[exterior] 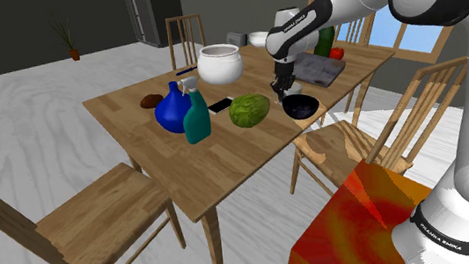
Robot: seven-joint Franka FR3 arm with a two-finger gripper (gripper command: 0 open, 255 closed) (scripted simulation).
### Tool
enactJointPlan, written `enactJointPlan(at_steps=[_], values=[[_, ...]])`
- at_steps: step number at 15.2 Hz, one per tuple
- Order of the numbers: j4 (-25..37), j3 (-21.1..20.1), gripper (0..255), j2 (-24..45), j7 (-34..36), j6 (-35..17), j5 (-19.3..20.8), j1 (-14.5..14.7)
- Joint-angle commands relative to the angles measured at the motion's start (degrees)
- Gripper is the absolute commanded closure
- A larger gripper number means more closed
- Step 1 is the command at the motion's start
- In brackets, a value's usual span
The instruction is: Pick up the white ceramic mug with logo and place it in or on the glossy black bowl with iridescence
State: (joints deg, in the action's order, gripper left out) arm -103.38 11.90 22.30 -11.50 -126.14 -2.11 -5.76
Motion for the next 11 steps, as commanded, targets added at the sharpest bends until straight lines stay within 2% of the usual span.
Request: enactJointPlan(at_steps=[1,6,11], values=[[0.0,0.0,255,0.0,0.0,0.0,0.0,0.0],[0.0,0.0,255,0.0,0.0,0.0,0.0,0.0],[1.5,0.2,255,-1.8,0.1,3.2,0.4,0.1]])
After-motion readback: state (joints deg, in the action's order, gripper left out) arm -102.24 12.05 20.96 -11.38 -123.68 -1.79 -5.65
